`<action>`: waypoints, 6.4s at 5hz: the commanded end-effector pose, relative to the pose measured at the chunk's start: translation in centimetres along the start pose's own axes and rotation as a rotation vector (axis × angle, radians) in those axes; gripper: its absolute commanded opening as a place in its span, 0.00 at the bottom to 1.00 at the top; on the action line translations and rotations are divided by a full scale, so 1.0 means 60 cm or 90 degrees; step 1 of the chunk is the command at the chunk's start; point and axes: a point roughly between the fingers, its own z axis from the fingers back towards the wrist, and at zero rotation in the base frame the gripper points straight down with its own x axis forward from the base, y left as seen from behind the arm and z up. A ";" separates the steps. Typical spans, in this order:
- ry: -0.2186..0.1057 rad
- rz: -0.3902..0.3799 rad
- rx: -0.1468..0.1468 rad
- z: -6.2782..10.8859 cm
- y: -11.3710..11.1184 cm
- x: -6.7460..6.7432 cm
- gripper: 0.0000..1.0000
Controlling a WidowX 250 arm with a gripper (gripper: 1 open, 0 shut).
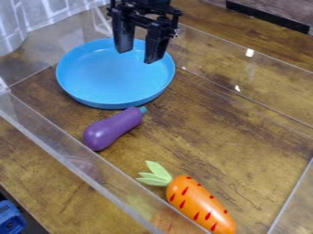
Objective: Remove the purple eggplant from the blue tray and put it on the table
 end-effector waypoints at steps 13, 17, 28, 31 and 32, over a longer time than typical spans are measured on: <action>-0.065 -0.037 0.025 0.076 -0.017 0.034 1.00; -0.011 -0.054 -0.002 0.030 0.008 0.051 1.00; -0.030 -0.052 -0.013 0.038 0.009 0.048 1.00; -0.015 0.022 -0.014 0.050 0.028 0.018 1.00; -0.002 0.002 -0.010 0.029 0.013 0.004 1.00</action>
